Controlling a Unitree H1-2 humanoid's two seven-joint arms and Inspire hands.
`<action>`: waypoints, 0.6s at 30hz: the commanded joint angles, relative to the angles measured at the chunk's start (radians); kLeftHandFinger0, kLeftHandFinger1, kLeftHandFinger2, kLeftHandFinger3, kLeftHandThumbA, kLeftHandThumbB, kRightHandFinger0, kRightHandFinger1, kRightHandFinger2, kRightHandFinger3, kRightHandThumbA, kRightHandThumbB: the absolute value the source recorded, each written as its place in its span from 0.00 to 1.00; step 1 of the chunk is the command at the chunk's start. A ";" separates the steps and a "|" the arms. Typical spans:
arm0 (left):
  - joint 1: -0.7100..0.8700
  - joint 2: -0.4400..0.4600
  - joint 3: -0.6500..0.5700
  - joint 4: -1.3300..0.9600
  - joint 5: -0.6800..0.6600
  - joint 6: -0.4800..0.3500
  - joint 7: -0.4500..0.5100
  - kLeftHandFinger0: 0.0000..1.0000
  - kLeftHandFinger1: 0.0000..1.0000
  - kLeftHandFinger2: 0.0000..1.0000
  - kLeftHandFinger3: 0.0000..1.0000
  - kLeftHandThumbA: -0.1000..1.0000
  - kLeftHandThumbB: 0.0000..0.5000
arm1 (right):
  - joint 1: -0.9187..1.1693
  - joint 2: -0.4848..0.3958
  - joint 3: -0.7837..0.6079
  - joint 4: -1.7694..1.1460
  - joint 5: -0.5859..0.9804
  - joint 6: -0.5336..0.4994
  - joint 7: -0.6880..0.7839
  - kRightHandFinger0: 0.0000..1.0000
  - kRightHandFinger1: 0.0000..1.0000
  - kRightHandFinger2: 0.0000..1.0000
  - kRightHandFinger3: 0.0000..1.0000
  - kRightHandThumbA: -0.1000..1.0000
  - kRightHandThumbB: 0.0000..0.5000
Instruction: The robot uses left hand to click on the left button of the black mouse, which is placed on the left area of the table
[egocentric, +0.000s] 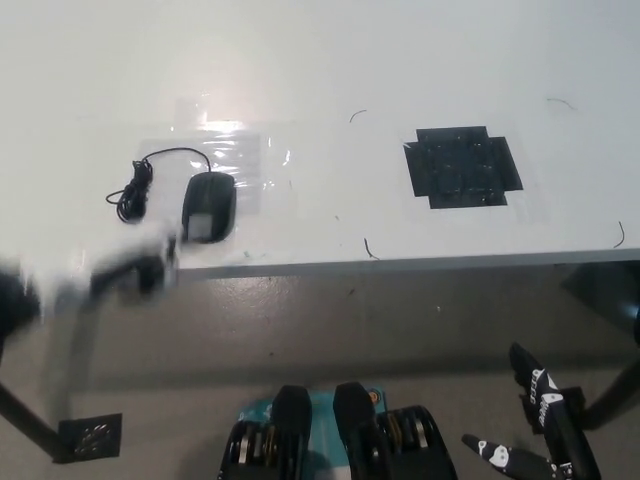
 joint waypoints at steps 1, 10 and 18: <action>0.744 -0.045 0.130 -0.824 -0.751 -0.216 0.162 0.00 0.00 0.00 1.00 1.00 0.80 | 0.031 0.010 0.013 0.012 0.004 -0.063 0.009 1.00 1.00 1.00 1.00 1.00 0.24; 0.793 -0.508 0.154 -0.329 -0.189 -0.651 0.380 0.14 0.09 0.10 1.00 1.00 0.23 | 0.060 0.000 0.019 0.024 0.001 -0.082 0.015 1.00 1.00 1.00 1.00 1.00 0.22; 0.678 -0.555 0.197 0.018 0.091 -0.689 0.571 1.00 1.00 1.00 1.00 1.00 0.32 | 0.078 0.000 0.024 0.017 -0.006 -0.082 0.012 0.98 1.00 1.00 1.00 1.00 0.25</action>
